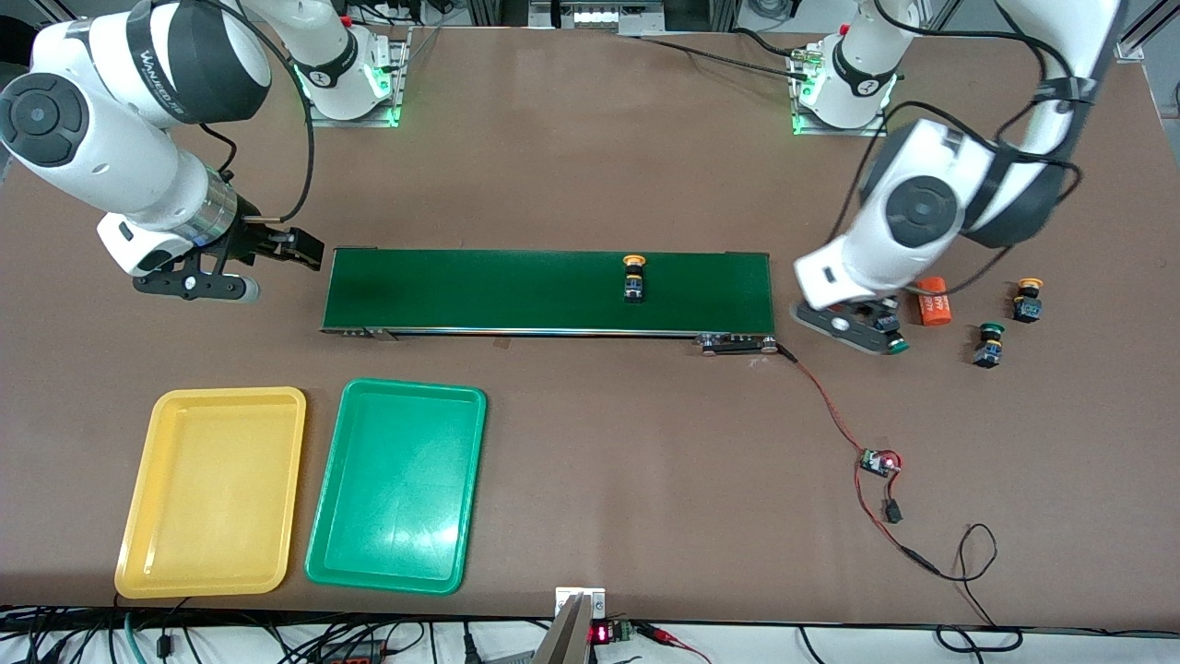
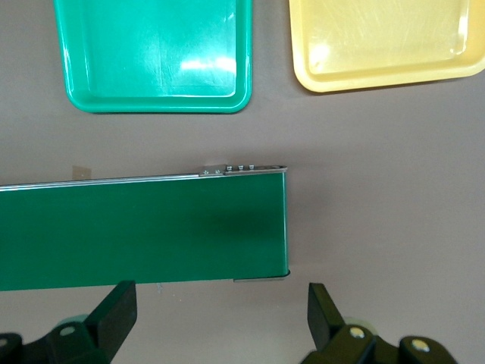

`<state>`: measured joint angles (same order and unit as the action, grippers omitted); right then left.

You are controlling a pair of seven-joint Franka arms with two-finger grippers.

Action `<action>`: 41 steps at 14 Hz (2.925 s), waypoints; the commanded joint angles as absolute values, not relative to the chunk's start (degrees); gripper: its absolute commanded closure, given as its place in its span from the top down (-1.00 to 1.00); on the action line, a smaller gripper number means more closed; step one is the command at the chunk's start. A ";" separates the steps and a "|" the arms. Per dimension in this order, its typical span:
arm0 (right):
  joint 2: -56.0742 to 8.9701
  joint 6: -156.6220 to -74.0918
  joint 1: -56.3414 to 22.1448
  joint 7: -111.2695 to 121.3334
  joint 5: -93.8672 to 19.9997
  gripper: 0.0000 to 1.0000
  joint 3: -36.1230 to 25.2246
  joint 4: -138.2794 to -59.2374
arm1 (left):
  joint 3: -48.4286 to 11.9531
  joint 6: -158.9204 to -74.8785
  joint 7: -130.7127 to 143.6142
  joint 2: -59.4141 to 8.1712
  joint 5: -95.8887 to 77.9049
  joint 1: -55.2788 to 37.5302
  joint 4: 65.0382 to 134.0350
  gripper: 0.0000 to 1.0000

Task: Sort buttons by color to trays
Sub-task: 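Grasp the orange cylinder with the left gripper while the right gripper approaches the belt, then set the orange cylinder on the green belt with the left gripper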

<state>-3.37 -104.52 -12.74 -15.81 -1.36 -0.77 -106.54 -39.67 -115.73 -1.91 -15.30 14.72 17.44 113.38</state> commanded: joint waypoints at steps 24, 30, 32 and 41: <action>1.41 -119.26 -16.07 -20.74 -1.41 1.00 -1.14 -120.06 | -48.51 -125.69 -46.32 -26.29 18.19 14.15 115.06 1.00; -1.58 -120.67 -21.70 -21.00 -1.49 1.00 -1.14 -120.06 | -48.25 -98.73 -36.42 -25.57 17.40 14.24 98.02 1.00; -3.42 -122.77 -23.02 -23.46 -1.49 1.00 -1.06 -120.06 | -47.99 -95.55 -30.00 -25.75 17.49 14.94 95.37 1.00; -2.81 -123.13 -24.88 -28.04 -1.32 1.00 -1.14 -121.81 | -46.85 -87.89 -6.87 -25.84 18.10 21.97 87.98 1.00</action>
<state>-4.92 -123.19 -25.73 -28.31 -1.35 -1.08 -119.79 -47.19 -89.81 -11.03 -25.33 17.08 21.53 90.61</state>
